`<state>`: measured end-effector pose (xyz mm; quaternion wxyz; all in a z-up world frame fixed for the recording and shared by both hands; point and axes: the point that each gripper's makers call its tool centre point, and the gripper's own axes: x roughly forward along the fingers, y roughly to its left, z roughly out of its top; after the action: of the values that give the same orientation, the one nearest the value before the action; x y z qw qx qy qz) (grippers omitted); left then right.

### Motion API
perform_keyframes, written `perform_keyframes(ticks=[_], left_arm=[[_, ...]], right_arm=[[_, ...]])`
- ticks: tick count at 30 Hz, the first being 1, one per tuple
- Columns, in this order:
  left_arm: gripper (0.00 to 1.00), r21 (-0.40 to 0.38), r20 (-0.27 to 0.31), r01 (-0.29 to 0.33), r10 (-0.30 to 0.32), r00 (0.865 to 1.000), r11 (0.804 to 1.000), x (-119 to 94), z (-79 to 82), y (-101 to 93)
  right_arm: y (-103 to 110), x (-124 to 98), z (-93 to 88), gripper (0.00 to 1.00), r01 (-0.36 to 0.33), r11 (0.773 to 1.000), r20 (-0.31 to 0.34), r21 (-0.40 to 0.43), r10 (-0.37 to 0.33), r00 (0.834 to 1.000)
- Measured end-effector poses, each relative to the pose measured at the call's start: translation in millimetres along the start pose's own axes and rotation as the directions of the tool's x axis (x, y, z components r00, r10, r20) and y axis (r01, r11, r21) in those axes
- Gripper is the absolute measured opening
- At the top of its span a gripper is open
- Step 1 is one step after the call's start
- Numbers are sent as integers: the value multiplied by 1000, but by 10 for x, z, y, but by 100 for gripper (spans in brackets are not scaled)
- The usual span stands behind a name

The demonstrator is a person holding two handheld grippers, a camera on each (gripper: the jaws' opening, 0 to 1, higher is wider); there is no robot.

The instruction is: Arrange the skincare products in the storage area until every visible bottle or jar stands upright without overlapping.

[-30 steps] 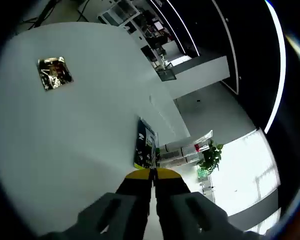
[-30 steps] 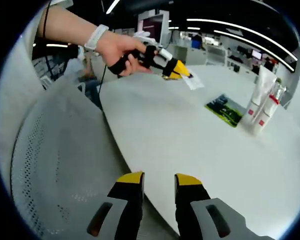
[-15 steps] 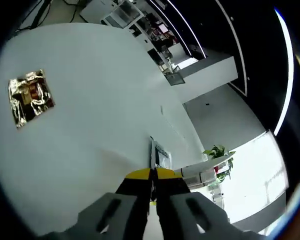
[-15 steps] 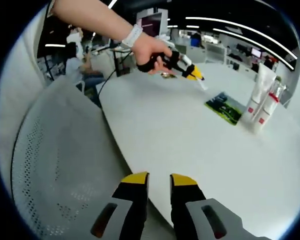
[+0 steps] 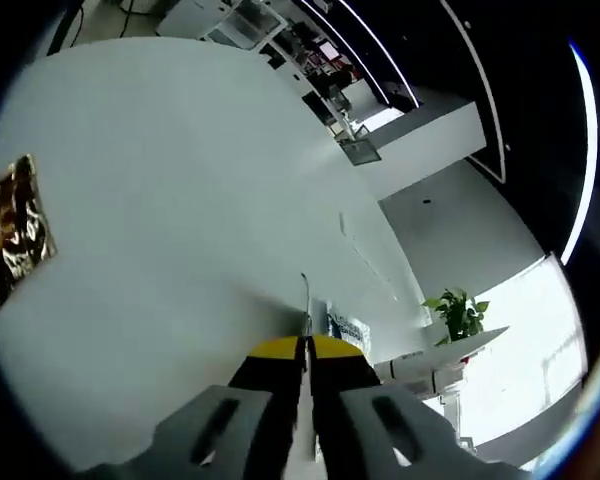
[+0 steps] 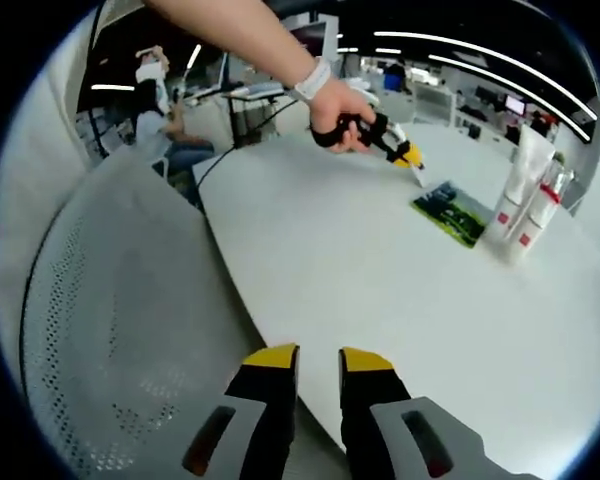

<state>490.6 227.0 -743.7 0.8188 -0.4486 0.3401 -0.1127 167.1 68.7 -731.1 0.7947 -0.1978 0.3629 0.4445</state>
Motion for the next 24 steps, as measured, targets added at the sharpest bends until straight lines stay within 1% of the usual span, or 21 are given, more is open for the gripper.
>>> perform_keyframes(ticks=[1,3,5,6,7,8,9,10,12,13,14,15,18,20,21,23,24], left_arm=[[0,4,-2,-3,3,1000,1000,23,14,12],[0,68,-22,-49,51,998,996,53,22,99],[1,104,-41,-92,96,994,990,73,32,170],[0,134,-39,-116,122,992,984,68,49,202],[1,144,-12,-103,106,994,984,96,104,171],[2,136,-16,-103,106,994,985,100,99,155],[2,149,-26,-115,120,992,982,102,100,160],[2,179,-26,-120,127,992,976,105,112,165],[3,267,-23,-158,170,985,951,93,154,203],[3,314,-18,-164,179,984,935,104,174,199],[4,323,-26,-162,180,983,932,107,162,194],[4,350,-41,-162,188,981,923,98,131,184],[5,414,-55,-155,194,979,897,122,128,191],[5,467,-57,-157,207,977,870,133,152,217],[5,484,-57,-159,212,976,861,125,152,216],[6,534,-61,-163,231,971,830,113,202,253],[6,557,-65,-162,238,969,814,103,193,252]], right_arm=[[-5,1,-7,16,2,1000,-5,-1,-2,1000],[-17,-1,-3,16,5,1000,-1,2,-5,1000],[-26,-5,-4,16,10,1000,-3,5,-10,1000],[-29,-4,-5,16,10,1000,-3,6,-10,1000],[-27,-2,-8,16,9,1000,-6,9,-9,1000],[-27,-1,-10,16,9,1000,-7,9,-9,1000],[-24,1,-15,16,8,1000,-10,5,-8,1000],[-20,2,-16,16,7,1000,-11,5,-6,1000],[-16,3,-17,16,5,1000,-12,3,-5,1000],[-14,4,-19,16,3,1000,-13,4,-3,1000],[-12,5,-20,16,2,1000,-14,4,-2,1000],[-10,6,-22,16,2,1000,-15,4,-2,1000],[-2,10,-27,16,-2,1000,-18,2,3,1000],[-5,16,-40,16,-1,1000,-23,-4,1,1000],[-5,14,-38,16,-1,1000,-22,-3,1,1000],[-10,11,-38,16,2,1000,-22,0,-2,1000],[-17,14,-42,16,4,1000,-22,-1,-4,1000]])
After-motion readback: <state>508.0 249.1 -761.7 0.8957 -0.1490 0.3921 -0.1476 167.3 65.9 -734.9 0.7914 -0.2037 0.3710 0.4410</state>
